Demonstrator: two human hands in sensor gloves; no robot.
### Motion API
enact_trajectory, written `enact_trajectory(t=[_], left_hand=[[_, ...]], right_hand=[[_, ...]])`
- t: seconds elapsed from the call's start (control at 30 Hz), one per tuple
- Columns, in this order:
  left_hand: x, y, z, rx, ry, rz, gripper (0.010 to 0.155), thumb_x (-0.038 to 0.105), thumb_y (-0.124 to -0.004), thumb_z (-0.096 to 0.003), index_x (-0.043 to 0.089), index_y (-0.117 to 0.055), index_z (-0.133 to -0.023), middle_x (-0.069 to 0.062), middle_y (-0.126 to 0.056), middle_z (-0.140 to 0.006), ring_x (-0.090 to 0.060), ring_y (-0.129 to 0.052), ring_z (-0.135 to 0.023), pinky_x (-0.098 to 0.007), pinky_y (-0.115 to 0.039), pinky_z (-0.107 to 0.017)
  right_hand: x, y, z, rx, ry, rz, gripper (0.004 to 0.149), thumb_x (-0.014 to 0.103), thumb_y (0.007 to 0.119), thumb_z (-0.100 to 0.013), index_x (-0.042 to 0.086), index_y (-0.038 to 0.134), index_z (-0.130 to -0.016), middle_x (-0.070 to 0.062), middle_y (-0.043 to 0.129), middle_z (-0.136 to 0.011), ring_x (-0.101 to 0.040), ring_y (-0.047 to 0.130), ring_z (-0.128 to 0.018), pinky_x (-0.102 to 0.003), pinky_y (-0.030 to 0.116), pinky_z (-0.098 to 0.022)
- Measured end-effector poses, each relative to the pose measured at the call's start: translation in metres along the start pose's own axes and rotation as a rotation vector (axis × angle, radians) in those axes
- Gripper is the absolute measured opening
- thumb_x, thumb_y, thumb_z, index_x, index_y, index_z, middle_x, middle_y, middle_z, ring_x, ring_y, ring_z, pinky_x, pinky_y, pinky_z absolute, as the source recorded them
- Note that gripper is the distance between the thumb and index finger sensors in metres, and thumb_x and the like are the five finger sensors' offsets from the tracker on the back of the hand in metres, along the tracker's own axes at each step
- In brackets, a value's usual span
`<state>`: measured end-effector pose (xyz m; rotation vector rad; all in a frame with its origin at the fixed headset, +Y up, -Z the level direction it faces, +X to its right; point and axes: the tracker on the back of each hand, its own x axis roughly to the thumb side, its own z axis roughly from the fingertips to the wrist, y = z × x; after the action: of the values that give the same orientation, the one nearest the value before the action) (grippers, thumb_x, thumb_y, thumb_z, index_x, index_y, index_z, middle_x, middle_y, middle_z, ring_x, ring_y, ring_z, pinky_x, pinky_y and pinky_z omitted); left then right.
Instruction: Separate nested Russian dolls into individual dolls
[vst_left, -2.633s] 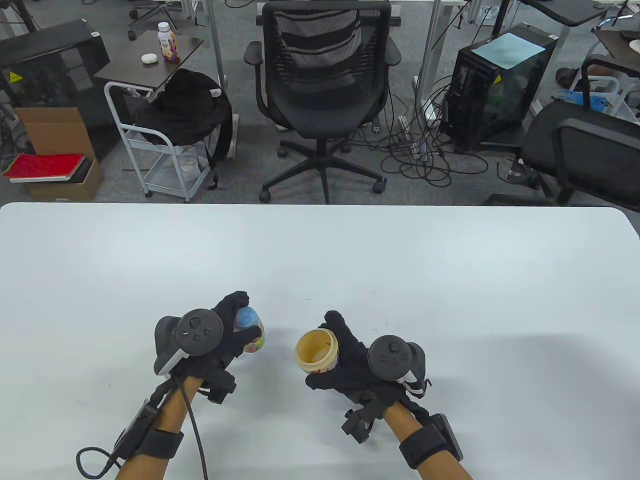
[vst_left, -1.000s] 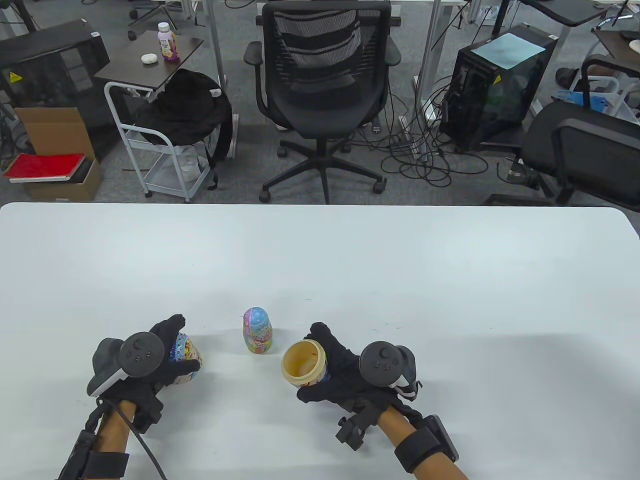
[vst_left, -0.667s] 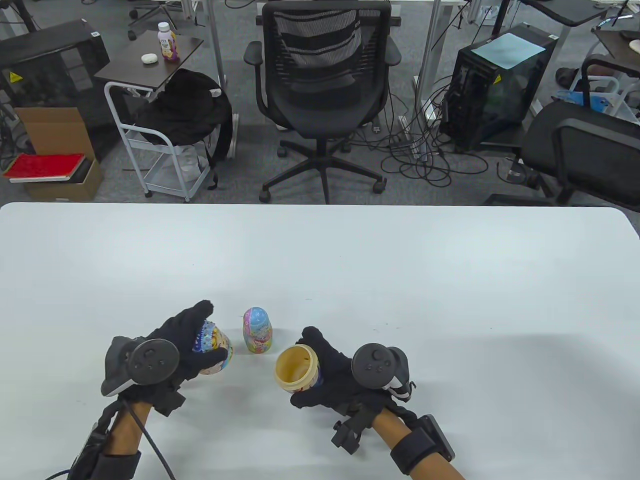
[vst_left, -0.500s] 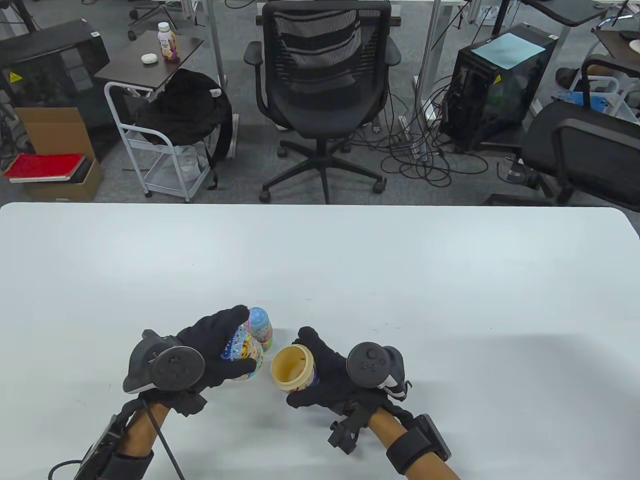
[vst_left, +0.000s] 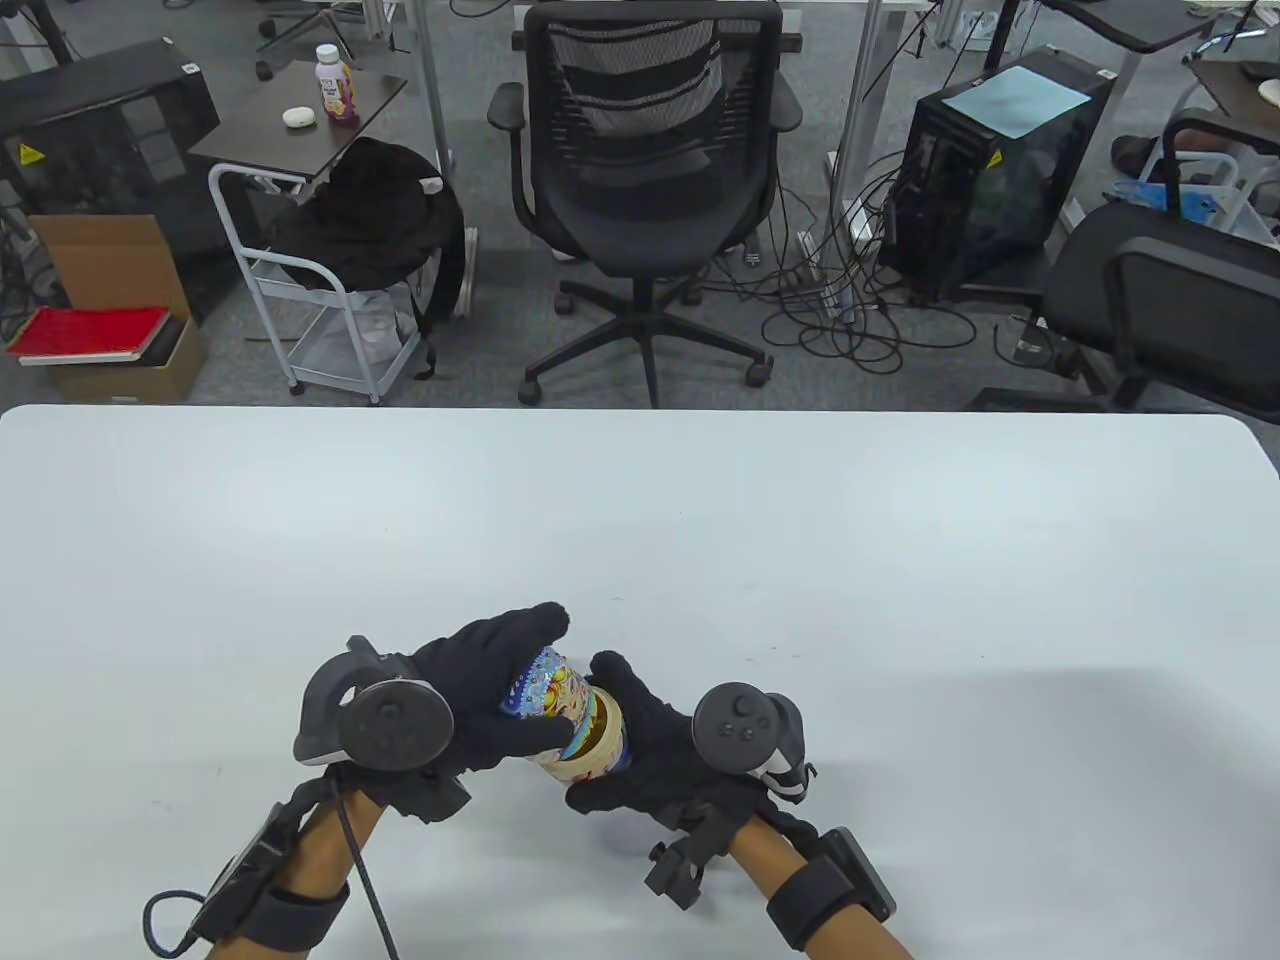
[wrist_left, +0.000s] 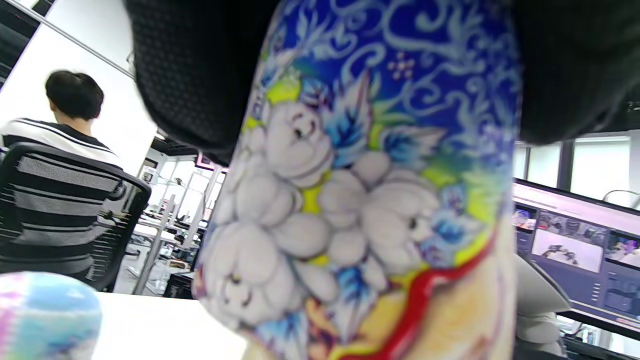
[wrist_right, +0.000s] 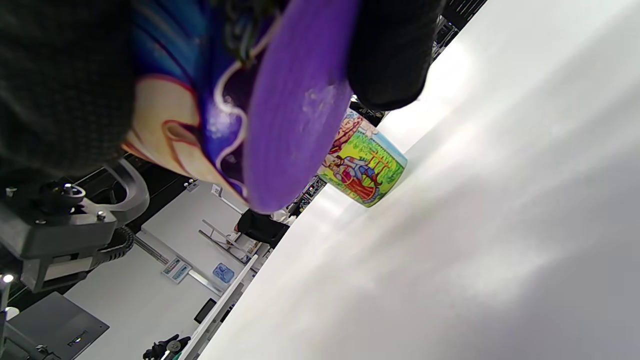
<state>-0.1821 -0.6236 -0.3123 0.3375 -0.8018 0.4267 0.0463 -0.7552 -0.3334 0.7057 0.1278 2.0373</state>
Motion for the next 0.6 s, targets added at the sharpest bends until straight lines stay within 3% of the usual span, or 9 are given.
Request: enact_trajectory(t=[0.6], left_hand=[[-0.0029, -0.0098, -0.0024, -0.048, 0.014, 0.096, 0.088, 0.071, -0.078, -0.0479, 0.016, -0.055, -0.113, -0.019, -0.078, -0.104, -0.038, -0.095, -0.078, -0.041, -0.087, -0.056]], right_hand=[[-0.0035, -0.0009, 0.002, -0.013, -0.009, -0.082, 0.119, 0.06, 0.097, -0.026, 0.014, 0.029, -0.112, -0.013, 0.065, -0.111, -0.036, 0.077, -0.098, -0.042, 0.083, -0.066]])
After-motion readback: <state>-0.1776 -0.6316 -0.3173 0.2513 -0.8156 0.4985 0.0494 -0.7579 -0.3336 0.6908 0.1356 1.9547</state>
